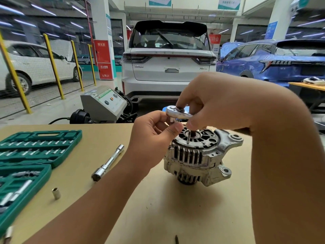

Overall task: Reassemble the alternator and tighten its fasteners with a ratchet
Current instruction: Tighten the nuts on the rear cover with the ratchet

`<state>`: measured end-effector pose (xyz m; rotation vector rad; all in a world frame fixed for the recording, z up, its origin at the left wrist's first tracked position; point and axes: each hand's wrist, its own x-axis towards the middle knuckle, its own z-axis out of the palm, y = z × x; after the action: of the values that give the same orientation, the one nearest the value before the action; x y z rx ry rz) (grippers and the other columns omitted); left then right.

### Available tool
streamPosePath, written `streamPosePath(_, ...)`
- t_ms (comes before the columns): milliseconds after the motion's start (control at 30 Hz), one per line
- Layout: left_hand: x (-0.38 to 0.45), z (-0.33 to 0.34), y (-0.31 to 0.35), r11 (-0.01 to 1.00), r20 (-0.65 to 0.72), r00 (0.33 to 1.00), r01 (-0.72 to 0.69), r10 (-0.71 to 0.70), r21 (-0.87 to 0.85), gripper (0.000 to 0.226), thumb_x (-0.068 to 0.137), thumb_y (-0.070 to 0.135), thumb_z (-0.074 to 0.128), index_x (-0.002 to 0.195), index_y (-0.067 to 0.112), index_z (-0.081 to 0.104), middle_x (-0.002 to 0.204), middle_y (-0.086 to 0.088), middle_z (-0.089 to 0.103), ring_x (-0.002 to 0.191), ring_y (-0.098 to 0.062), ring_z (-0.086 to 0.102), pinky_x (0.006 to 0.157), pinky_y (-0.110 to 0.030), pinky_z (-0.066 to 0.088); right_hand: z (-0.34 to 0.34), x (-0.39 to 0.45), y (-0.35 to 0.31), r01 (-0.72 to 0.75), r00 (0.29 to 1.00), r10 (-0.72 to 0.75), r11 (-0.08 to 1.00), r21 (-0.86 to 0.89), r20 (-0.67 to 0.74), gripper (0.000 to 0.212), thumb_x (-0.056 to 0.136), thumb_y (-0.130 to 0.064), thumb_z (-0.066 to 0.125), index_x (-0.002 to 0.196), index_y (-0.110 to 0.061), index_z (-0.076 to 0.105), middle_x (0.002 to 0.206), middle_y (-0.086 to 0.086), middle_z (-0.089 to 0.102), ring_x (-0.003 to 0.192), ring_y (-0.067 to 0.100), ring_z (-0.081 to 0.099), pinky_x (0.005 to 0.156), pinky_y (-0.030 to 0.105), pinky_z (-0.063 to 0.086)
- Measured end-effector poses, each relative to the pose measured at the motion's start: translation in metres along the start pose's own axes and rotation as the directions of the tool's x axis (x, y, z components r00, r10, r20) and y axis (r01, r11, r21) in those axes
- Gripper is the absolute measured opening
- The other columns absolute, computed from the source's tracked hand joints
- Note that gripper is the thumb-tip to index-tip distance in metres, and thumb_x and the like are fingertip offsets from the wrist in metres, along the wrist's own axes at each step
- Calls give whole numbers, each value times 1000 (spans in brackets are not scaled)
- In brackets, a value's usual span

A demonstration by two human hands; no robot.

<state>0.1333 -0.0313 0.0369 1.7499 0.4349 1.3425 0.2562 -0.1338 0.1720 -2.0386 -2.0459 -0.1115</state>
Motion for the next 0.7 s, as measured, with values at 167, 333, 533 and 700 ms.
streamPosePath(167, 1, -4, 0, 996, 61, 996, 63, -60, -56, 7, 85, 21, 81, 86, 25, 75, 66, -3, 49, 53, -12, 35, 48, -24, 34, 6, 9, 4, -53, 995, 57, 998, 44, -84, 29, 87, -11, 72, 102, -35, 78, 89, -14, 69, 80, 9, 63, 60, 22, 51)
streamPosePath(333, 0, 0, 0, 1000, 38, 999, 19, -19, -6, 8, 87, 15, 80, 91, 20, 75, 65, 0, 50, 60, -20, 36, 58, -37, 37, 0, 2, 9, -8, 1000, 7, 999, 51, 21, 26, 78, -24, 81, 102, -33, 75, 71, -12, 74, 59, 2, 66, 55, 23, 45)
streamPosePath(533, 1, -1, 0, 999, 35, 999, 38, -38, -13, 12, 87, 12, 80, 96, 12, 73, 72, -12, 55, 68, -23, 45, 69, -42, 47, -2, 1, 22, -88, 993, 98, 988, 129, -70, 9, 86, -26, 78, 88, -35, 77, 68, -12, 70, 55, 4, 60, 50, 21, 42)
streamPosePath(700, 2, -2, -2, 998, -14, 999, 29, -28, 49, 10, 88, 15, 80, 95, 18, 74, 65, 2, 51, 59, -12, 40, 57, -31, 42, -11, -14, 13, 16, 996, -34, 976, 219, 80, 27, 69, -42, 85, 91, -31, 75, 68, -8, 75, 55, 7, 67, 61, 32, 51)
